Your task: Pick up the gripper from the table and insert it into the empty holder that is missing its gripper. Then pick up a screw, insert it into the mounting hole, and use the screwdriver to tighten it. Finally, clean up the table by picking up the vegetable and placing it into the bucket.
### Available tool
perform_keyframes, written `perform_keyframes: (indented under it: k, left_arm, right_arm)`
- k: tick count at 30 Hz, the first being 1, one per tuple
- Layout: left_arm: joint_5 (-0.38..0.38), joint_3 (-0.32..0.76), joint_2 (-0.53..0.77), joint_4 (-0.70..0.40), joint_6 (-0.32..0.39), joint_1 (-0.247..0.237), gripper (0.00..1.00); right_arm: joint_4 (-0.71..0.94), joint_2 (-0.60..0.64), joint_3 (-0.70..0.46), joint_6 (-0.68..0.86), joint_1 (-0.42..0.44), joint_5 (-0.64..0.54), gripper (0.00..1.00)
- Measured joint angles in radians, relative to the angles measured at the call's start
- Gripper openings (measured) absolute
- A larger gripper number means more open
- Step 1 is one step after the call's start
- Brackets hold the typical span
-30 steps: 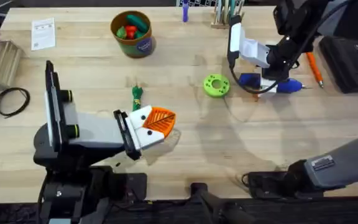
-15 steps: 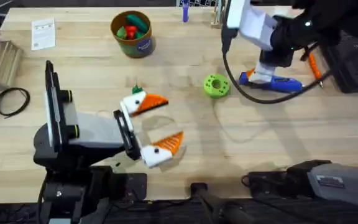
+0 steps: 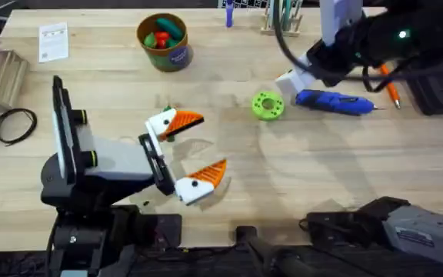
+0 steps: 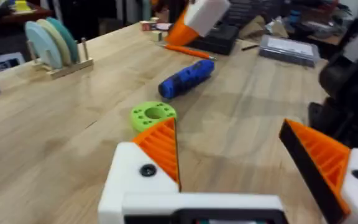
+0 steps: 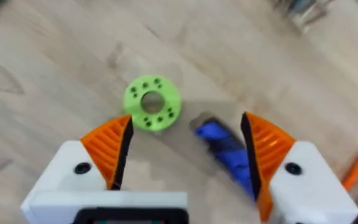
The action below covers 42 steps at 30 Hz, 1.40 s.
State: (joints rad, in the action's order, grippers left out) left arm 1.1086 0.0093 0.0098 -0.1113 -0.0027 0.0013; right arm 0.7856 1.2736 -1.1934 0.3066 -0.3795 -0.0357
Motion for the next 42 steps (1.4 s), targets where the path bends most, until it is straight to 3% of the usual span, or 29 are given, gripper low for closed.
perform_keyframes:
  k: [5, 11, 15, 20, 25, 30, 38, 42]
  left_arm:
    - [-0.137, 0.016, 0.000, -0.010, -0.059, 0.000, 0.986]
    - [-0.324, 0.162, 0.060, -0.184, -0.038, 0.000, 0.985]
    - [-0.429, 0.321, 0.213, -0.313, 0.027, 0.000, 0.985]
    - [-0.555, 0.519, 0.473, -0.508, 0.092, 0.000, 0.985]
    - [-0.656, 0.693, 0.737, -0.664, 0.112, 0.000, 0.985]
    - [-0.724, 0.852, 0.961, -0.820, 0.116, 0.000, 0.985]
    - [-0.784, 0.935, 1.167, -0.877, 0.114, 0.000, 0.985]
    - [-0.868, 0.935, 1.228, -0.915, 0.039, 0.000, 0.985]
  right_arm:
    - [0.133, -0.038, 0.000, -0.220, -0.006, 0.000, 0.970]
    - [0.220, -0.209, 0.002, -0.348, -0.006, -0.036, 0.970]
    - [0.202, -0.347, 0.064, -0.411, -0.005, -0.066, 0.970]
    - [0.188, -0.507, 0.260, -0.507, 0.031, -0.080, 0.974]
    - [0.187, -0.625, 0.412, -0.618, 0.083, -0.081, 0.973]
    - [0.183, -0.691, 0.455, -0.673, 0.113, -0.082, 0.991]
    - [0.178, -0.692, 0.456, -0.696, 0.117, -0.083, 0.992]
    - [0.178, -0.692, 0.456, -0.696, 0.117, -0.083, 0.992]
